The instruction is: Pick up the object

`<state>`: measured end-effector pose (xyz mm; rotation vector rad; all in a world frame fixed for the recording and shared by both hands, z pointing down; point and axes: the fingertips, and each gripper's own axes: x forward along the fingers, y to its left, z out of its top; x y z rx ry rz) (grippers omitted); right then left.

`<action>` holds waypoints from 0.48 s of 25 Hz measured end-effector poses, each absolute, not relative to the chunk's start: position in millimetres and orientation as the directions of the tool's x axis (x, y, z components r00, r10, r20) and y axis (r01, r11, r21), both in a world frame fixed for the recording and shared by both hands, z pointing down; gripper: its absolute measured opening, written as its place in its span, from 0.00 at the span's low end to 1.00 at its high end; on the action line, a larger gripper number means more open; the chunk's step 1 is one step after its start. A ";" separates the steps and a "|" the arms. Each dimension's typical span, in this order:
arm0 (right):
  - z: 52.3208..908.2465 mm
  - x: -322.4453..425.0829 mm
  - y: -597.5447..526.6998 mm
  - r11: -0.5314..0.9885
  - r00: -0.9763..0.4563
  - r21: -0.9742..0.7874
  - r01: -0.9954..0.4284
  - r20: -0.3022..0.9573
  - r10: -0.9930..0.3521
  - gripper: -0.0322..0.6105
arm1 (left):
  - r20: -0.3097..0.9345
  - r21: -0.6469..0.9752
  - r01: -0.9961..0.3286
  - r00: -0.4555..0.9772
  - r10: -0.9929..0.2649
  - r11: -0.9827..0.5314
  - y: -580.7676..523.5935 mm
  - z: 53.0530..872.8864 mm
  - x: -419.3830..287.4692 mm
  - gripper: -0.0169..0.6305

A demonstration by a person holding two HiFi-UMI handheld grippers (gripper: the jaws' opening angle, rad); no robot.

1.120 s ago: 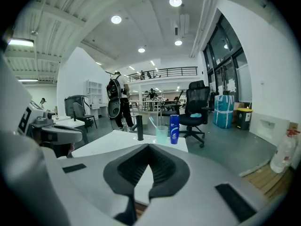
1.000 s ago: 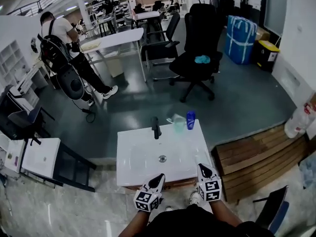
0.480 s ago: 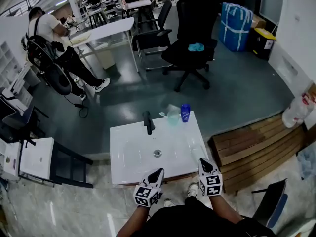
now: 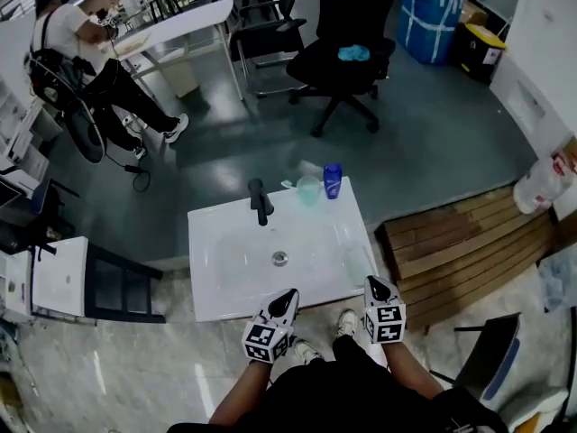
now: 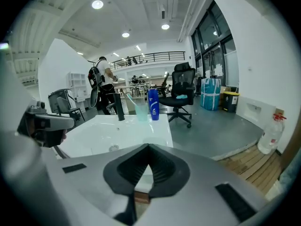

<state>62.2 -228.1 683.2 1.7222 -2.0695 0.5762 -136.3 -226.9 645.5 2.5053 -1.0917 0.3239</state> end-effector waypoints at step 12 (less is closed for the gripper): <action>714.8 60.5 -230.4 0.199 -0.199 -0.068 -0.978 0.603 -0.773 0.47 | 0.383 0.271 -0.756 0.653 -0.654 -0.596 -228.0 657.6 -138.6 0.06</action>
